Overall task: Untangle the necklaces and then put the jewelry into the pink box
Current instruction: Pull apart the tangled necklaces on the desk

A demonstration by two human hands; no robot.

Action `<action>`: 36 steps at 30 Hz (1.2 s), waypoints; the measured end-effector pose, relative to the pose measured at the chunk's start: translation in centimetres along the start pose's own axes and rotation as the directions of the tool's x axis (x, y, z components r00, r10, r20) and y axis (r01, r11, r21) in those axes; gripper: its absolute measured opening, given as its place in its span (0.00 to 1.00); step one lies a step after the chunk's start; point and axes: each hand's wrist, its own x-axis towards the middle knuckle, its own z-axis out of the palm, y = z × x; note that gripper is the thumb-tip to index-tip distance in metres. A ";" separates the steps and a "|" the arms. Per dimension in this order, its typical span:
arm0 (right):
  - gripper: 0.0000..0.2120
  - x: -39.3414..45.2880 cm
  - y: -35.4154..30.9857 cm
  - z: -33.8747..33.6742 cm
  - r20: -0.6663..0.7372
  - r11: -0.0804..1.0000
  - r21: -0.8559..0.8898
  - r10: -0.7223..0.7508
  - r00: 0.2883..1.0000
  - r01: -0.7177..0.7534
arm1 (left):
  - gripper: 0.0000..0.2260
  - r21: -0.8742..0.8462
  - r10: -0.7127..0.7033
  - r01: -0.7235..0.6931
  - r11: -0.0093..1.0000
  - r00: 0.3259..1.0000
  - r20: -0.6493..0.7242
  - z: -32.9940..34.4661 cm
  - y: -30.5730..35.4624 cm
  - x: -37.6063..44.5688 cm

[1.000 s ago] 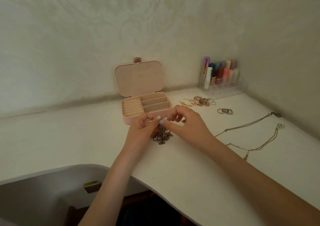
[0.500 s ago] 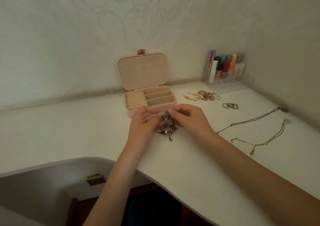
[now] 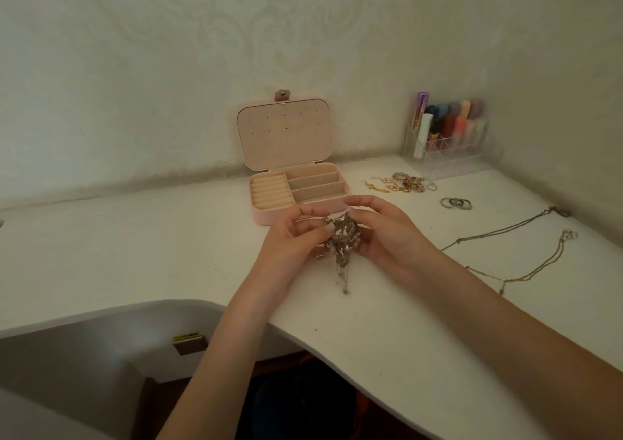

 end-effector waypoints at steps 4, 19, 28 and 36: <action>0.03 0.1 0.4 -0.6 -0.016 0.765 -0.603 -0.295 0.955 0.226 | 0.07 -0.046 0.003 -0.006 0.999 0.998 -0.064 -0.1 0.0 0.1; 0.03 -0.4 0.2 -0.6 0.273 0.741 -0.606 -0.148 0.951 0.289 | 0.08 -0.077 0.033 -0.049 0.996 0.982 -0.188 -0.9 -0.1 0.0; 0.09 -0.2 -0.5 -1.0 0.133 0.924 -0.356 -0.097 0.986 0.138 | 0.04 -0.041 0.029 -0.036 0.998 0.984 -0.175 -0.6 -0.1 -0.2; 0.02 -0.6 0.1 -0.9 0.194 0.395 -0.824 -0.478 0.856 0.407 | 0.13 -0.160 0.035 -0.047 0.986 0.996 -0.077 -0.9 0.0 -0.5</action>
